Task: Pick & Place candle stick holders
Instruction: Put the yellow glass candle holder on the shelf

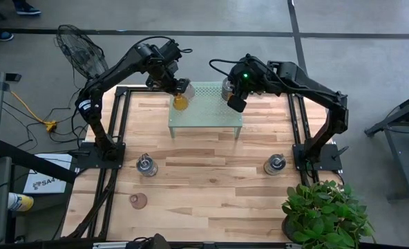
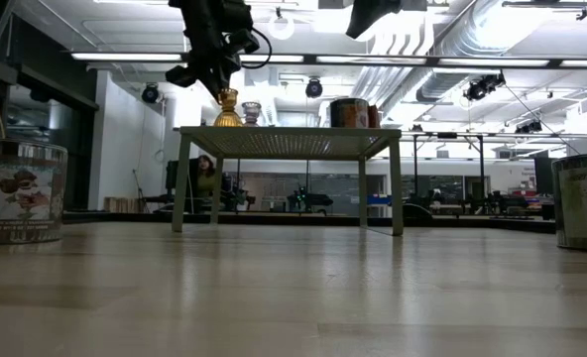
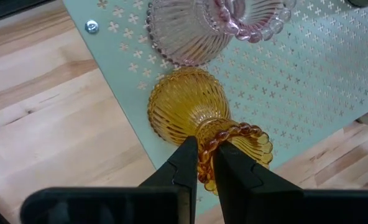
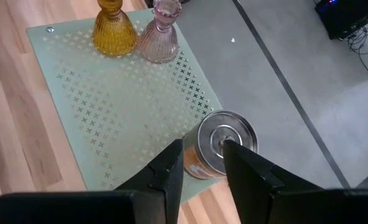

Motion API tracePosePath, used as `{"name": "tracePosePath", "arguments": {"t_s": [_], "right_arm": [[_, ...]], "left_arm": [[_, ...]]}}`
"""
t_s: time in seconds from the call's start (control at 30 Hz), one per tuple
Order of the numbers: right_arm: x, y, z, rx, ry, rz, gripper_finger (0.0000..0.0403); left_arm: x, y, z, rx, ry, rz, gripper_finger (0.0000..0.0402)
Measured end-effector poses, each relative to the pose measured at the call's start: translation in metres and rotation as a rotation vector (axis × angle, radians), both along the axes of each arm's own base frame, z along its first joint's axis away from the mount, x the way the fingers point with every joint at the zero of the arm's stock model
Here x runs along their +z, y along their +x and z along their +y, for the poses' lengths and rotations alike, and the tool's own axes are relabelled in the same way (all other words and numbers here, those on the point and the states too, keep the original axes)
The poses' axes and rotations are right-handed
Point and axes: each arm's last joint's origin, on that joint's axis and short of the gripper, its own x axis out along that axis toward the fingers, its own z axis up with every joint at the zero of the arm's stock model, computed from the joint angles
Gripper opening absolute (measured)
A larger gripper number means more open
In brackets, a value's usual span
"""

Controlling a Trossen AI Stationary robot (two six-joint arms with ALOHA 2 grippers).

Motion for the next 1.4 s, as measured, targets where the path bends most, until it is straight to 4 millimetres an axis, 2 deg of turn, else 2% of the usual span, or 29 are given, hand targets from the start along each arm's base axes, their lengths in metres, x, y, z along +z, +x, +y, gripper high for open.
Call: {"name": "tracePosePath", "arguments": {"t_s": [0.53,0.77,1.13,1.4], "right_arm": [[-0.0001,-0.0001,0.0002,-0.002,0.002,0.0,0.011],[-0.0003,-0.0003,0.0002,-0.002,0.003,0.004,0.011],[-0.0003,-0.0003,0.0002,-0.002,0.004,0.003,0.011],[-0.0003,-0.0004,0.0002,-0.02,0.012,-0.006,0.011]], "left_arm": [[-0.0015,0.0016,0.0,-0.026,-0.013,-0.014,0.007],[-0.0016,0.0014,0.0006,-0.035,0.009,-0.003,0.0101],[-0.0013,0.0014,0.0005,-0.039,0.01,-0.005,0.0173],[0.0006,0.0005,-0.0003,-0.059,0.02,-0.011,0.0186]]}}
